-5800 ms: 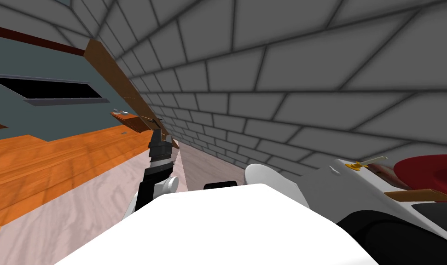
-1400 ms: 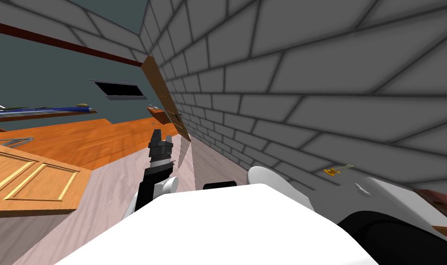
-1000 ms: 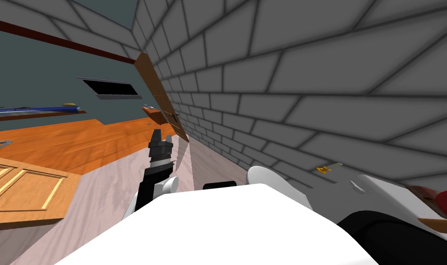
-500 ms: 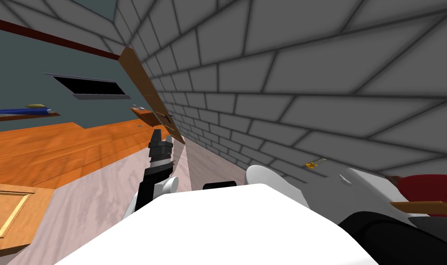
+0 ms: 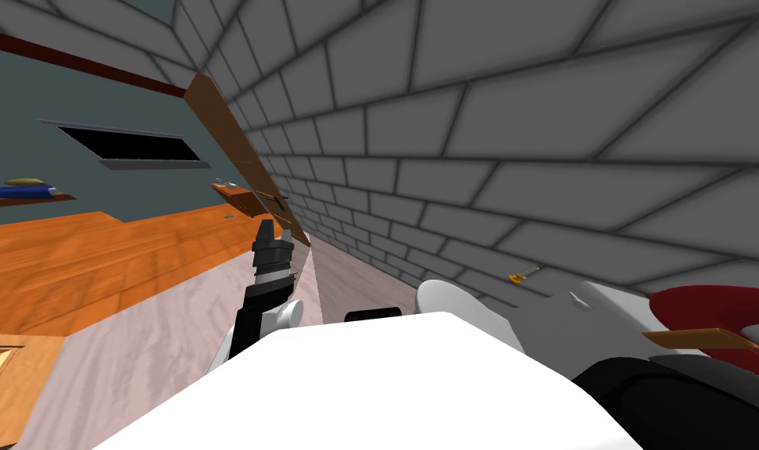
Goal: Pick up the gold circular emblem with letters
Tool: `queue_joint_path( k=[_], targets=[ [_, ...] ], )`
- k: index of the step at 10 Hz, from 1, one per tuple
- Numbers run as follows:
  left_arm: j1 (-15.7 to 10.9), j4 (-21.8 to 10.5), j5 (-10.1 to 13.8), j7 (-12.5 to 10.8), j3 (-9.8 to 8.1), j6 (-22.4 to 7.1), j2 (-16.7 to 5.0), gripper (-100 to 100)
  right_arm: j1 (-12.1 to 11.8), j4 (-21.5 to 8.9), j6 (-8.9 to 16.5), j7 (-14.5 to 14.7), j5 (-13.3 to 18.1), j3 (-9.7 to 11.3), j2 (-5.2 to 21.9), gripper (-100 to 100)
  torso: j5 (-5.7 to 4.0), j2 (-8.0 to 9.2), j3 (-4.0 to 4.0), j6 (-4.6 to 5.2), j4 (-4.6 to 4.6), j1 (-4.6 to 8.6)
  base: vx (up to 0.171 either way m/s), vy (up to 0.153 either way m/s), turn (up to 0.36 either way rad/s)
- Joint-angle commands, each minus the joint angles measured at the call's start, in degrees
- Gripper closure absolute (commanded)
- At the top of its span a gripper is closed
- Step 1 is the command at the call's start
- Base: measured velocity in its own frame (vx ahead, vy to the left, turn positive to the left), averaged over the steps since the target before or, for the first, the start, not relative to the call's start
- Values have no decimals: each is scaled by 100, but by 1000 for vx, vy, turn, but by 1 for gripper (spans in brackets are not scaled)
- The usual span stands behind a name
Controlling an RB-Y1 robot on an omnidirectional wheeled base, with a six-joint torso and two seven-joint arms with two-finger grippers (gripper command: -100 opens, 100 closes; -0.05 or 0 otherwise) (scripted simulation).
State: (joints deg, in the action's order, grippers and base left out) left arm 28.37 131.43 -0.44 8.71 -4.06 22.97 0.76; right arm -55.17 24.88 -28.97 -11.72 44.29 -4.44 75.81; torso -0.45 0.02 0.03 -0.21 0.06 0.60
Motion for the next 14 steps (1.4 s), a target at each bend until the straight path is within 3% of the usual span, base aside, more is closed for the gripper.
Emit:
queue_joint_path(
  k=[1, 2, 4, 5, 6, 7, 9, 11, 12, 13, 14],
  targets=[
    [0, 0, 0, 0, 0, 0, 0, 0, 42, 119, -26, -141, 286, -286, 23, 100, 0, 0, 0, 0, 0, 0, 46, 7, -164],
    [1, 0, 0, 0, -1, 0, 0, 0, 42, 119, -26, -141, 439, -484, 23, 100, 0, -4, -2, 11, 0, -2, 48, 11, -130],
    [0, 0, 0, 0, 0, 0, 0, 0, 42, 119, -26, -141, 700, -486, 23, 100, 2, -1, 0, 0, 2, -1, 16, 0, 16],
    [0, 0, 0, 0, 0, 0, 0, 0, 71, 216, -76, -263, 915, -760, 42, 100, 1, 6, 4, 2, 4, 2, 47, -8, -153],
    [1, 0, 0, 0, -1, 0, 0, 0, 71, 216, -76, -263, 1082, -918, 42, 100, 1, -1, 2, 10, 4, 3, 54, 0, -154],
    [1, 0, 0, 0, 0, 0, 0, 0, 71, 216, -76, -263, 1254, -924, 42, 100, 2, 0, 2, 10, 4, 0, 22, 9, -23],
    [1, 0, 0, 0, -1, 0, 0, 0, 100, 313, -126, -386, 1577, -1362, 61, 100, 3, 4, 6, 16, 7, -6, 49, 14, -144],
    [0, 0, 0, 0, 0, 0, 0, 0, 100, 313, -126, -386, 1863, -1362, 61, 100, 0, 8, 8, 5, 9, -2, 11, 4, 13],
    [0, 0, 0, 0, 0, 0, 0, 0, 129, 410, -175, -508, 2061, -1643, 80, 100, -2, 15, 13, 8, 12, 3, 39, 5, -165],
    [1, 0, 0, 0, -1, 0, 0, 0, 129, 410, -175, -508, 2236, -1788, 80, 100, -2, 11, 12, 19, 12, 2, 54, 12, -156],
    [0, 0, 0, 0, 0, 0, 0, 0, 129, 410, -175, -508, 2422, -1800, 80, 100, -1, 9, 11, 17, 12, -1, 25, 7, -14]
  ],
)
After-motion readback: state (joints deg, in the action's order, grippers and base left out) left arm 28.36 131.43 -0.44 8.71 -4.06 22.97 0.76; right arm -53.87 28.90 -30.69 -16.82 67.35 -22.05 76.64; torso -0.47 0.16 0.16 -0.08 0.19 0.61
